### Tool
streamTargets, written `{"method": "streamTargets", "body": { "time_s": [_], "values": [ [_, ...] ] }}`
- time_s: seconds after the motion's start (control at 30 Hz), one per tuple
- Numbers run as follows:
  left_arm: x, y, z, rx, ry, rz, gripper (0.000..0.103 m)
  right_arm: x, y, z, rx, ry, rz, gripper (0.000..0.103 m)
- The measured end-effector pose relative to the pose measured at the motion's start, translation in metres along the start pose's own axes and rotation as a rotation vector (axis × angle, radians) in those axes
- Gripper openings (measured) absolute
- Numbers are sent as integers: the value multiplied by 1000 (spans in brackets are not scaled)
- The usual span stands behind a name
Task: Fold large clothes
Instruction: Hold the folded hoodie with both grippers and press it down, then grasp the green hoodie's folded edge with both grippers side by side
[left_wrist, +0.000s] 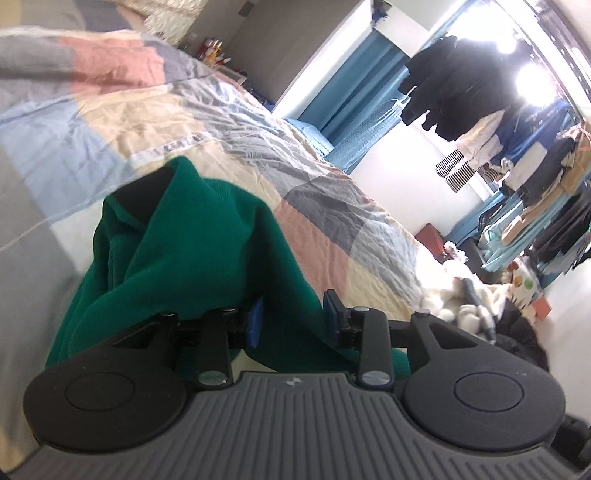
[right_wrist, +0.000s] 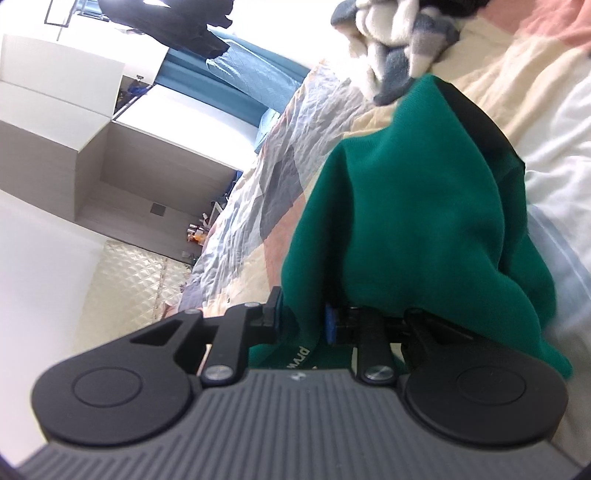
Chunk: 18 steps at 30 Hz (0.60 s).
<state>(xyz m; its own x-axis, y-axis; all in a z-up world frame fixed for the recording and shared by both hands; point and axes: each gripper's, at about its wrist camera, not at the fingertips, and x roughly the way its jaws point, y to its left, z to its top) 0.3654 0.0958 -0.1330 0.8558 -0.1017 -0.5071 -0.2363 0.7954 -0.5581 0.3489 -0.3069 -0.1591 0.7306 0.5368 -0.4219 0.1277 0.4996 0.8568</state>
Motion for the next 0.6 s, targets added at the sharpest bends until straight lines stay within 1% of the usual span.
{"method": "streamTargets", "body": {
  "time_s": [0.13,0.23,0.3,0.37,0.53,0.57,0.6],
  "values": [
    [27,6,-3,42,-23,15,39,17,-23,9,84,22,73,26],
    [43,6,-2,82,-32,24,39,28,-32,13,96,29,86,25],
    [53,6,-1,103,-17,36,39,31,-36,14,103,36,95,25],
    [56,9,1,102,-12,27,39,31,-39,14,114,40,105,25],
    [56,13,6,63,0,17,39,29,-41,15,123,63,134,25],
    [55,12,6,64,-2,15,42,31,-40,17,122,72,139,25],
    [52,10,5,69,-6,8,47,28,-40,17,124,77,144,25]
  ]
}}
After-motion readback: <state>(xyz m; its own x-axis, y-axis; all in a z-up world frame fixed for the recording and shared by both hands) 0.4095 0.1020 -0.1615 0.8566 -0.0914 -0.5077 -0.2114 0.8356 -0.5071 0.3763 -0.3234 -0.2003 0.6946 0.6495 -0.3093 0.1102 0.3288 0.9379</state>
